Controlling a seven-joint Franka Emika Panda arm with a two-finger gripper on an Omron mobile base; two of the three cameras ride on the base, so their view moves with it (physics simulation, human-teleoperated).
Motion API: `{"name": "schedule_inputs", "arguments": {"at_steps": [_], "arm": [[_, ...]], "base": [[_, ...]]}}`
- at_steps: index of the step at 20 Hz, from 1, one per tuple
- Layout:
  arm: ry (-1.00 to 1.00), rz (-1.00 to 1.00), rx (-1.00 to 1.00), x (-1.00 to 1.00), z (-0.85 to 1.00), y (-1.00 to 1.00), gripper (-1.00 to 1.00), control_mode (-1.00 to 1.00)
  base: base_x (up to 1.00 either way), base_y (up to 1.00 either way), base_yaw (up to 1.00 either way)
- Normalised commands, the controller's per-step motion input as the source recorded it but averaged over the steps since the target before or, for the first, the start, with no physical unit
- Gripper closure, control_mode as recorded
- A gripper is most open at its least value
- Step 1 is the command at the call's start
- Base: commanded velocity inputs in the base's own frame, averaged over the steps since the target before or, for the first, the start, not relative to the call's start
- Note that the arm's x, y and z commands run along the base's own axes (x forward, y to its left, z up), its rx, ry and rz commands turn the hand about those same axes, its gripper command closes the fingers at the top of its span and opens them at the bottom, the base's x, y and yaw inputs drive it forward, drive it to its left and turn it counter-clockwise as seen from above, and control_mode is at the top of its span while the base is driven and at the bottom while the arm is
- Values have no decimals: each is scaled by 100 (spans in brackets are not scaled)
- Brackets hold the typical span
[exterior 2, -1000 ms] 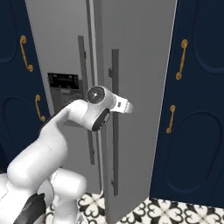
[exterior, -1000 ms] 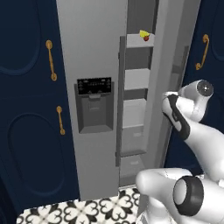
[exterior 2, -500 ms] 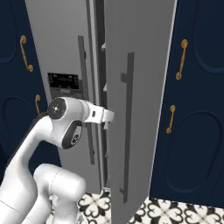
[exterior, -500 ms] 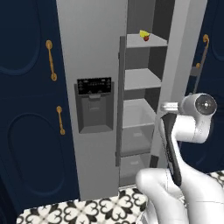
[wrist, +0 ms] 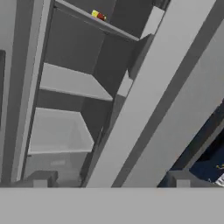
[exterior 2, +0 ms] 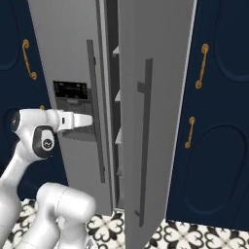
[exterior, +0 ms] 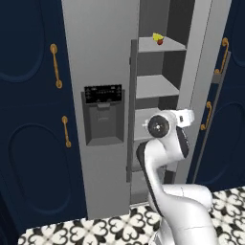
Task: Take the strawberry from the fridge and place it on top of the pancake, located on the dining counter.
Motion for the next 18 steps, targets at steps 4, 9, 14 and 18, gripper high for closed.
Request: {"name": "schedule_inputs", "arguments": {"at_steps": [4, 9, 14, 18], "arm": [[10, -14, -14, 100, 0, 33, -100, -100], [11, -19, -8, 100, 0, 2, -100, -100], [12, -24, -9, 98, -3, -11, -100, -100], [4, -24, -4, 57, -4, -57, -100, -100]], "base": [[0, 0, 0], [0, 0, 0], [0, 0, 0], [0, 0, 0]]}}
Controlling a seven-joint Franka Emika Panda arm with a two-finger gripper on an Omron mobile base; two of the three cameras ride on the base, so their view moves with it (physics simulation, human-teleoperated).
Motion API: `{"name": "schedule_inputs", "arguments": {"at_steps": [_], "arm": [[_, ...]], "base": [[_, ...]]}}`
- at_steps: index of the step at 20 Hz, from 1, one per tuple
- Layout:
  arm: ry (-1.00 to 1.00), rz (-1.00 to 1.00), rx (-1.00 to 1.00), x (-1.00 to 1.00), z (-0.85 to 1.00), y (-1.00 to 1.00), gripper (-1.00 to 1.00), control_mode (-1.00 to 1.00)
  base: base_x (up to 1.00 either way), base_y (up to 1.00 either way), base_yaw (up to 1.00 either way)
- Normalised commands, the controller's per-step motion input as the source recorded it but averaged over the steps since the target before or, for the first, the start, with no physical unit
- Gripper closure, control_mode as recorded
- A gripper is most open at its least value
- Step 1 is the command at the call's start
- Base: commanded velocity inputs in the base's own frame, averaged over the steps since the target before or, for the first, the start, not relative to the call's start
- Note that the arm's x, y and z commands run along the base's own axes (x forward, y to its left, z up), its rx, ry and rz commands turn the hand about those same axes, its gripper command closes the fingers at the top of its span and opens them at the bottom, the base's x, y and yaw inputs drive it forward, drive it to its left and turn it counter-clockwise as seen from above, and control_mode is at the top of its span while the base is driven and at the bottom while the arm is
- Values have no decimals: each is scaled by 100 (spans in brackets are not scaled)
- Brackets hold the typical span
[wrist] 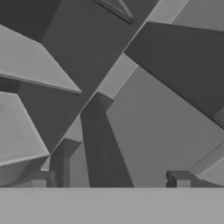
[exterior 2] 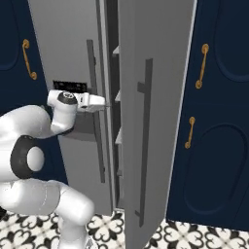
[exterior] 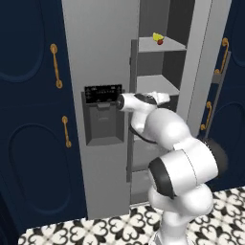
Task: Take the strawberry from the fridge and place it on top of the pancake, located on the dining counter.
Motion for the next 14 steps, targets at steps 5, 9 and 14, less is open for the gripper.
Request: {"name": "schedule_inputs", "arguments": {"at_steps": [5, 9, 14], "arm": [[0, -23, -1, 18, -4, -78, -100, -100], [-1, -23, 0, -9, -1, -93, -100, -100], [-10, -22, 0, -47, 0, -98, -100, -100]], "base": [[0, 0, 0], [0, 0, 0], [0, 0, 0]]}}
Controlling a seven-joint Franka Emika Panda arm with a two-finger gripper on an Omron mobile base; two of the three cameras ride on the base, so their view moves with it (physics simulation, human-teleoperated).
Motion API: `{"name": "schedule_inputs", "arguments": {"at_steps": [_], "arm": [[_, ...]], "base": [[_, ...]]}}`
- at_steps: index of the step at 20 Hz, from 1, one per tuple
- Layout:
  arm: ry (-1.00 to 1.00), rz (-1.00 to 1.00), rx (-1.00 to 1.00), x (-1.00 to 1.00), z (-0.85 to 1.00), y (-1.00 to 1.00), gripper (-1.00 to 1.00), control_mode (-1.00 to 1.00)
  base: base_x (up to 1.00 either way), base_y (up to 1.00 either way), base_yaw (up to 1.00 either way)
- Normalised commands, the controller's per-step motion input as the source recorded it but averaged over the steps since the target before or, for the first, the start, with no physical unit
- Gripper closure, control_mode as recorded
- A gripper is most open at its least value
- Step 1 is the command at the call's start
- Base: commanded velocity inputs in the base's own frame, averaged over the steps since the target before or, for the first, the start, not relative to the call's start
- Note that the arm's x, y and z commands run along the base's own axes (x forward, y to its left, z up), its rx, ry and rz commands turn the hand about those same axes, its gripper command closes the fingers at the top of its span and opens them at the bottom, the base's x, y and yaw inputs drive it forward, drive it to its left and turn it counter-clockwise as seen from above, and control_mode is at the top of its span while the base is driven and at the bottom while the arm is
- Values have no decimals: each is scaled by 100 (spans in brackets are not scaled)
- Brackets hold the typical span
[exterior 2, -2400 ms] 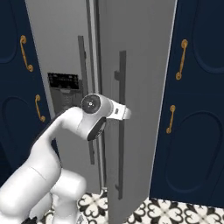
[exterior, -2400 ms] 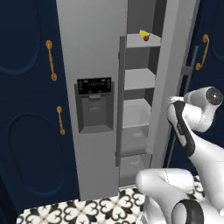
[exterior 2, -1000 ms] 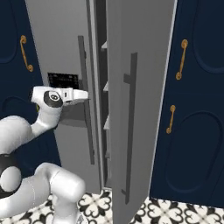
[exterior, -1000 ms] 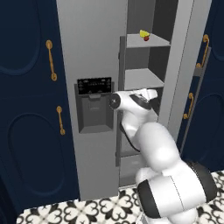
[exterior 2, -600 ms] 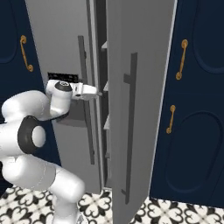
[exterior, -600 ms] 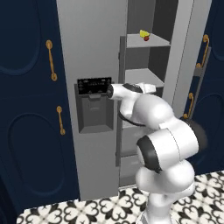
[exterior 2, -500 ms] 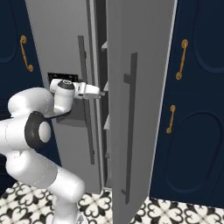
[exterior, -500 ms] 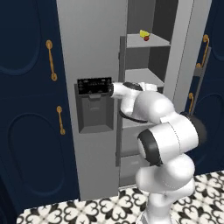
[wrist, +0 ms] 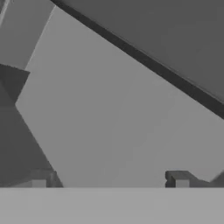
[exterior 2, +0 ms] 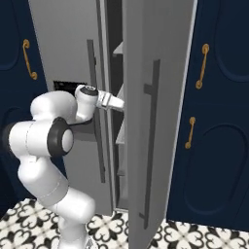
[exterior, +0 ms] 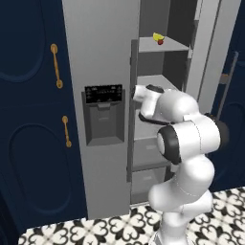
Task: Take the strawberry from the fridge and place it on top of the pancake, located on the dining counter.
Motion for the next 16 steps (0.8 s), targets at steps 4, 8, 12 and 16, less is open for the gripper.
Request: {"name": "schedule_inputs", "arguments": {"at_steps": [4, 8, 12, 16], "arm": [[-13, -19, 0, -51, 0, -99, -100, -100], [-2, -11, 0, 0, 0, -100, -100, -100], [-4, -4, 0, 0, 0, -100, -100, -100], [-3, 0, 1, 0, 0, -82, -100, -100]], "base": [[0, 0, 0], [0, 0, 0], [0, 0, 0], [0, 0, 0]]}}
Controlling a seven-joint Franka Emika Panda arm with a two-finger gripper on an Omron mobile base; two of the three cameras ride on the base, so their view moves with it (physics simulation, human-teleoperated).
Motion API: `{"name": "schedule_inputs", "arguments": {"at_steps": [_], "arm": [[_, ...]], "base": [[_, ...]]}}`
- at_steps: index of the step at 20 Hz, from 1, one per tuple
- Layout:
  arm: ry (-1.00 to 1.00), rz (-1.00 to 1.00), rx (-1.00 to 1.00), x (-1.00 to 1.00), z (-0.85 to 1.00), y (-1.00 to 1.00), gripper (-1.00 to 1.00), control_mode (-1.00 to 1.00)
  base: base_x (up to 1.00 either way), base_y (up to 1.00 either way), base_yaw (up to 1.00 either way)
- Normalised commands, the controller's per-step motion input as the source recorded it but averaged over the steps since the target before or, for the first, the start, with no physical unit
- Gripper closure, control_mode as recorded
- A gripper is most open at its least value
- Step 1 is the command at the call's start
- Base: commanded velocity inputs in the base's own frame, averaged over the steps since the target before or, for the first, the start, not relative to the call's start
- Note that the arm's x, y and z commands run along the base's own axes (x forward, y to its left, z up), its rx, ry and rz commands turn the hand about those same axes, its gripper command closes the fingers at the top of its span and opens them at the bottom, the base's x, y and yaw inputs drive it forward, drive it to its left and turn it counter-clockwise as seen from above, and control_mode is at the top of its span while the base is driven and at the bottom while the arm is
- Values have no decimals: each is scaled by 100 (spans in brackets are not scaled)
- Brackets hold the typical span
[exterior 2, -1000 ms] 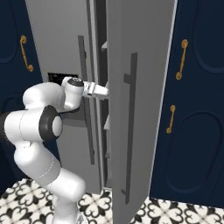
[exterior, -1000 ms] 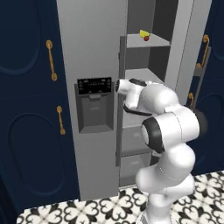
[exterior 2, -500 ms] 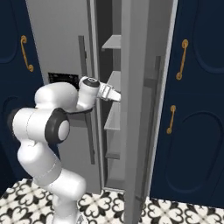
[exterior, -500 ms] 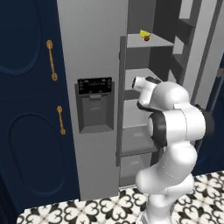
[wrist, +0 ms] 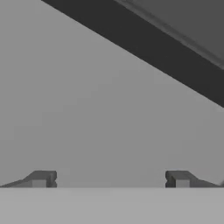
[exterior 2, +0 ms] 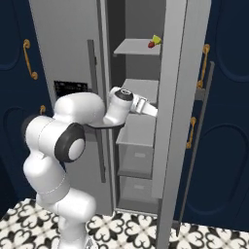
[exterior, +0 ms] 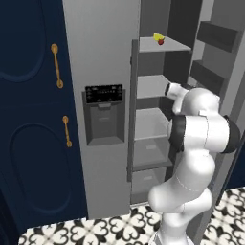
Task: Take the strawberry from the fridge and place it on top of the pancake, located on the dining counter.
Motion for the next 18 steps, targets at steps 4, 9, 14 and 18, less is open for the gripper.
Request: {"name": "schedule_inputs", "arguments": {"at_steps": [4, 9, 14, 18], "arm": [[-1, 0, 1, 0, 0, -44, -100, -100], [-3, 1, 1, -34, 0, 35, -100, -100], [0, 2, 0, -38, 0, 99, -100, -100], [-5, 3, 3, -66, 11, 53, -100, -100]], "base": [[0, 0, 0], [0, 0, 0], [0, 0, 0], [0, 0, 0]]}}
